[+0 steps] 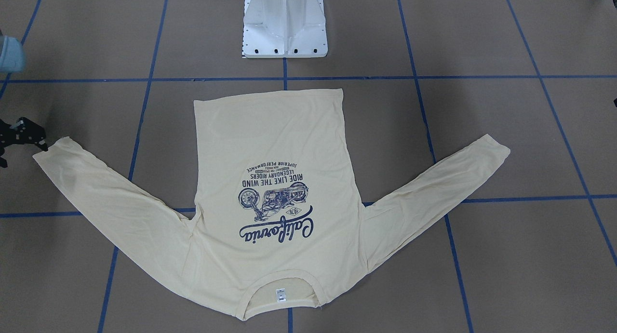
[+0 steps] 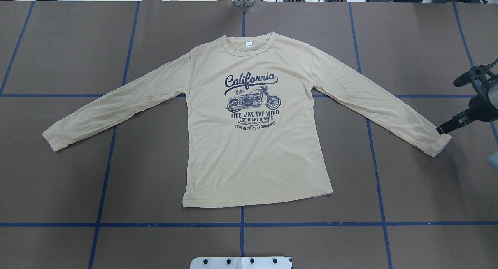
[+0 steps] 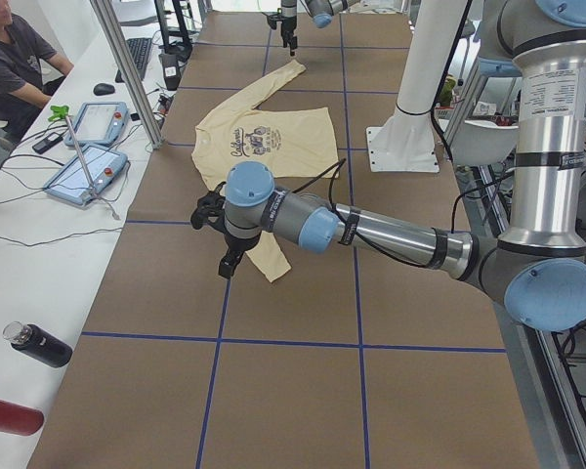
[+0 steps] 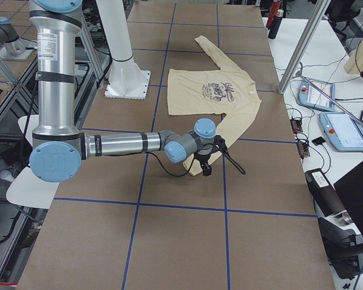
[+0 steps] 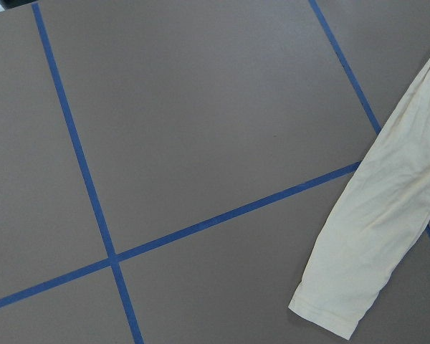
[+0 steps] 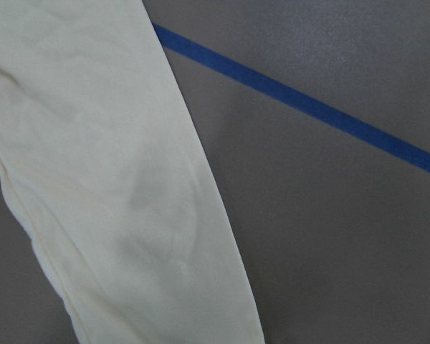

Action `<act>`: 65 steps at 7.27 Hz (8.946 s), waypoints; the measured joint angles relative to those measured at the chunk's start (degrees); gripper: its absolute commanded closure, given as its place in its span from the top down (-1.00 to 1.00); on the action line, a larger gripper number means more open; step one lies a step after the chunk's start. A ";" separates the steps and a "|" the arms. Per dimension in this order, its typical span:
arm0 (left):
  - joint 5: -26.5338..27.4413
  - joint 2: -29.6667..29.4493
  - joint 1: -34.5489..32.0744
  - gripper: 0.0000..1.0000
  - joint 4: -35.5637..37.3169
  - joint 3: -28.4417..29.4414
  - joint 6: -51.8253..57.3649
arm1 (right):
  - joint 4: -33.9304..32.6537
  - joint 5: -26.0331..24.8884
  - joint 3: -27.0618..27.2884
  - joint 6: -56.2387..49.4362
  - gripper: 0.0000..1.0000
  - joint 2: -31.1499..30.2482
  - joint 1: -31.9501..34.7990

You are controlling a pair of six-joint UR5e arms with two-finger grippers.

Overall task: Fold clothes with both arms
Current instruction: 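Lower the right gripper onto the cuff of the sleeve nearest it and grasp, then lift the sleeve with the right gripper and carry it toward the collar, then lay the sleeve across the shirt chest and release with the right gripper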

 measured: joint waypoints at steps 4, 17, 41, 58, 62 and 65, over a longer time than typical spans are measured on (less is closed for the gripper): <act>-0.33 0.01 0.02 1.00 -0.12 -0.10 -0.16 | 0.01 -1.08 -2.74 0.41 0.59 0.11 -1.91; -0.75 0.05 -0.07 1.00 -0.14 -1.04 -0.31 | -0.73 0.38 -3.83 -0.15 -1.00 0.96 -3.01; -2.08 -0.83 -0.62 1.00 0.82 -0.29 -4.53 | 8.60 0.37 -23.17 49.32 -1.00 56.96 -7.48; -2.12 -1.94 -0.37 1.00 -0.16 -0.14 -10.39 | 8.23 -13.94 -30.31 52.66 1.00 64.70 -19.58; 5.42 -2.64 7.71 0.99 -11.90 -1.84 -33.40 | -3.75 -12.54 -17.90 52.14 1.00 56.47 -17.29; 20.91 -0.83 22.98 0.99 -16.10 -4.89 -53.09 | -29.41 -10.64 -0.64 39.30 1.00 49.42 -13.72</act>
